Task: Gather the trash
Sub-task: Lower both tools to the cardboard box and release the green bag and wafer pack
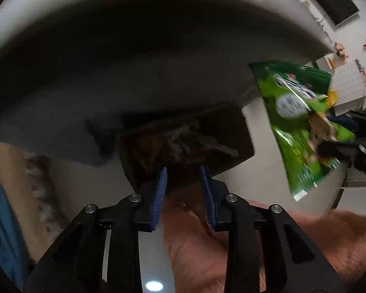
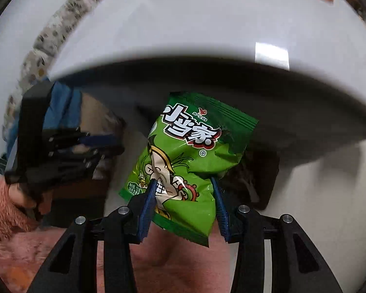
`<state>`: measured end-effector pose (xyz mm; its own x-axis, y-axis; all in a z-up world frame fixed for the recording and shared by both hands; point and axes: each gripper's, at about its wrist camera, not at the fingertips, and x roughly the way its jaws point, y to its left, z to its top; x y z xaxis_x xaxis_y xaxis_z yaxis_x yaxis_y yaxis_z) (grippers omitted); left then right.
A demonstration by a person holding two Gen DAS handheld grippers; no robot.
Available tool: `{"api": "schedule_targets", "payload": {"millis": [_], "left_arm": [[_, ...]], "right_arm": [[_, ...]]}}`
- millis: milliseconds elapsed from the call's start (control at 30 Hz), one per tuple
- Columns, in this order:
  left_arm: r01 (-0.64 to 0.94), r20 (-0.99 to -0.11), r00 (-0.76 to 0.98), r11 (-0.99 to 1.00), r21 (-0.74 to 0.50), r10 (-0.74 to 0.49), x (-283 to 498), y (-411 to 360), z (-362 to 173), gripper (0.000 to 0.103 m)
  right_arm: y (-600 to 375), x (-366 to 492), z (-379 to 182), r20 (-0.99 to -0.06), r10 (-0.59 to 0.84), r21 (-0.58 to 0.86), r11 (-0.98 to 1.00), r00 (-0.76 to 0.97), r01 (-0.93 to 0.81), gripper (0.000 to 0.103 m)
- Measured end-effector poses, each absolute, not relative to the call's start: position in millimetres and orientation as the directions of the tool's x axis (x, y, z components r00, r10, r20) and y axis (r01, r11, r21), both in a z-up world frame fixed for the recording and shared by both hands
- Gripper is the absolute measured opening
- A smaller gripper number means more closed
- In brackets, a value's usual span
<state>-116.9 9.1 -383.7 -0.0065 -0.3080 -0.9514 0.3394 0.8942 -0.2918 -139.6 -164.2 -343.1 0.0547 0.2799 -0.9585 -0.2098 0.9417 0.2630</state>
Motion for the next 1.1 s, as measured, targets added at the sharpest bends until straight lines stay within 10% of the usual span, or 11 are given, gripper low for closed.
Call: {"api": "schedule_targets", "payload": {"millis": [100,200,300,400,667,1100], "left_arm": [[0.313,-0.965,-0.073,0.913,-0.261,-0.251,-110,-5,-461,0.027],[0.229,-0.967,-0.176,0.947,-0.224,-0.186,-103,-7,-534,0.036],[0.228,-0.974,-0.209,0.964,-0.137,-0.089,-102,-5,-576,0.070],[0.226,-0.971,-0.237,0.970,-0.088,-0.033,-97,-1,-593,0.072],[0.225,-0.982,-0.188,0.973,-0.054,-0.011,-111,7,-542,0.078],[0.242,-0.987,0.138,0.969,-0.051,-0.086,-98,8,-312,0.081]], "right_arm": [[-165,-132,-420,-0.976,0.218,0.212,0.963,0.018,-0.169,0.045],[-171,-119,-502,-0.994,0.107,0.104,0.987,0.013,-0.123,0.094],[-182,-111,-564,-0.995,0.041,0.047,0.996,-0.093,-0.070,0.078],[-203,-112,-579,-0.992,0.044,0.043,0.999,-0.115,0.013,0.079],[-210,-126,-519,-0.994,0.083,0.082,0.996,-0.065,0.017,0.088],[-210,-111,-277,-0.923,0.298,0.293,0.954,0.244,-0.060,0.096]]}}
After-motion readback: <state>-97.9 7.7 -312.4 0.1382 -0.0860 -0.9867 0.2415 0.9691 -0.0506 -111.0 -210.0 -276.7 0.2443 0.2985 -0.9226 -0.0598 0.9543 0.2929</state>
